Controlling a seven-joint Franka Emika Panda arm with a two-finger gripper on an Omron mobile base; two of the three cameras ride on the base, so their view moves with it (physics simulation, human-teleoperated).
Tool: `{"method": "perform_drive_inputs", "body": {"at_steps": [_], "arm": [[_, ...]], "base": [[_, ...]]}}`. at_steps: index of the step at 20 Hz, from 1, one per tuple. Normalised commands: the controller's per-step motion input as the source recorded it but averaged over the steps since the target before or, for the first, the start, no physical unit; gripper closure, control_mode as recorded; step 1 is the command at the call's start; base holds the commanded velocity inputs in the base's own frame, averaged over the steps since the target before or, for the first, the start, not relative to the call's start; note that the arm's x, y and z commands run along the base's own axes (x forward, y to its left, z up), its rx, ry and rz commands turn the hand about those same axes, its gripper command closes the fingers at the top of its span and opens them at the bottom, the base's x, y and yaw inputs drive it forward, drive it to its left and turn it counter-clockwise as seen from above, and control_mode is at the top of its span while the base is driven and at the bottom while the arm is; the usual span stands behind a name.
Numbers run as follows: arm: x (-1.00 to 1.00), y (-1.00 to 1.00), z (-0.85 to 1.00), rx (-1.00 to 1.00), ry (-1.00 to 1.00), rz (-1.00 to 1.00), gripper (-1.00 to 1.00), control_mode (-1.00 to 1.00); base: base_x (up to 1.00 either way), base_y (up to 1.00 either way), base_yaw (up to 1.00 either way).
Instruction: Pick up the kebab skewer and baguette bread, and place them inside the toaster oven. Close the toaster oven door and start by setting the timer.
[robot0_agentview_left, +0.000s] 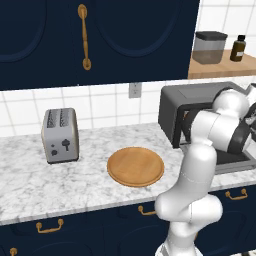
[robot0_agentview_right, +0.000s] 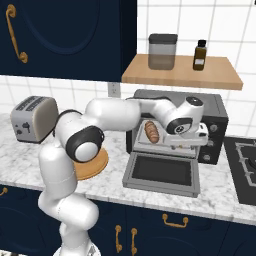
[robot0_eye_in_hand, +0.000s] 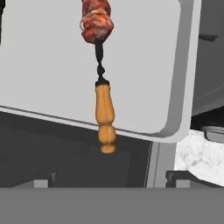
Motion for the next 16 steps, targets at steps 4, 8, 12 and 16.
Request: {"method": "perform_drive_inputs", "body": {"at_steps": [4,8,12,16], "arm": [[-0.64,0.14,-0.18,0.00,0.00,-0.29,-1.00,-1.00],[-0.31,0.25,-0.37,0.00,0.00,-0.42,-1.00,-1.00],[0.07,-0.12,-0.13,0.00,0.04,-0.39,-1.00,-1.00],[0.00,0.04,-0.29,0.00,0.00,-0.34,-1.00,-1.00]], "base": [[0.00,0.00,0.00],[0.00,0.00,0.00],[0.00,0.00,0.00],[0.00,0.00,0.00]]}}
